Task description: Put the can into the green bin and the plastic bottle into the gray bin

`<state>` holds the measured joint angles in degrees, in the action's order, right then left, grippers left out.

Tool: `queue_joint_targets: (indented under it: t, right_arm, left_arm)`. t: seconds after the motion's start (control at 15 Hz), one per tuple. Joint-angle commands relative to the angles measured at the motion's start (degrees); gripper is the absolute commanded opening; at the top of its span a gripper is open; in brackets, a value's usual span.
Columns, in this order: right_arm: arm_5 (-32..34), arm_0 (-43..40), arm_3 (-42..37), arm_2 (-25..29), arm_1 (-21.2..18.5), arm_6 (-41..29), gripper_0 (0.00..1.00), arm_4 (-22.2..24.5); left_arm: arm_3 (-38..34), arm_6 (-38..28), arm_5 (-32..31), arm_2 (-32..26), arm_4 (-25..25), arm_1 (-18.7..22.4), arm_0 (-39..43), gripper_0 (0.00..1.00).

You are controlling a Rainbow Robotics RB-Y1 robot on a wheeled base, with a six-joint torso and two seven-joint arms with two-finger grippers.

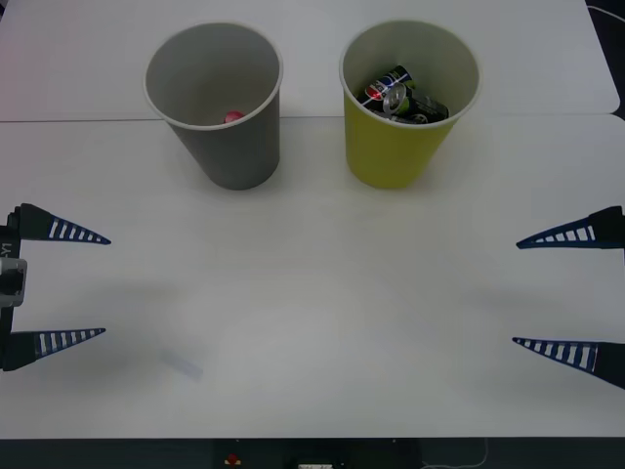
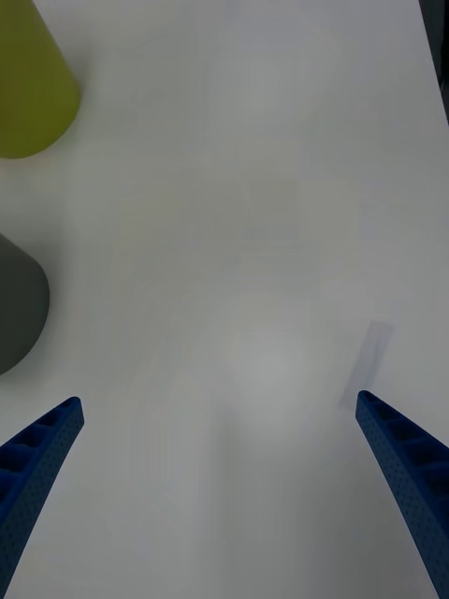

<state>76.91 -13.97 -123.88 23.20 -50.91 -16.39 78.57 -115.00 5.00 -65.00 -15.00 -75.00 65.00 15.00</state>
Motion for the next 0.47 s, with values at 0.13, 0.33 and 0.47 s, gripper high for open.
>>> queue_joint_targets:
  t: [0.13, 0.33, 0.47]
  right_arm:
    - [-0.01, 0.0, 2.33, -0.09, 0.03, 1.18, 1.0, 0.1]
    - [0.17, 0.0, 2.68, -0.09, -0.06, 0.83, 1.0, 0.1]
    - [0.17, 0.0, 2.68, -0.09, -0.06, 0.83, 1.0, 0.1]
  left_arm:
    - [0.0, 0.0, 0.0, 0.0, 0.0, 0.0, 0.0, 1.0]
    - [0.0, 0.0, 0.0, 0.0, 0.0, 0.0, 0.0, 1.0]
    - [0.0, 0.0, 0.0, 0.0, 0.0, 0.0, 0.0, 1.0]
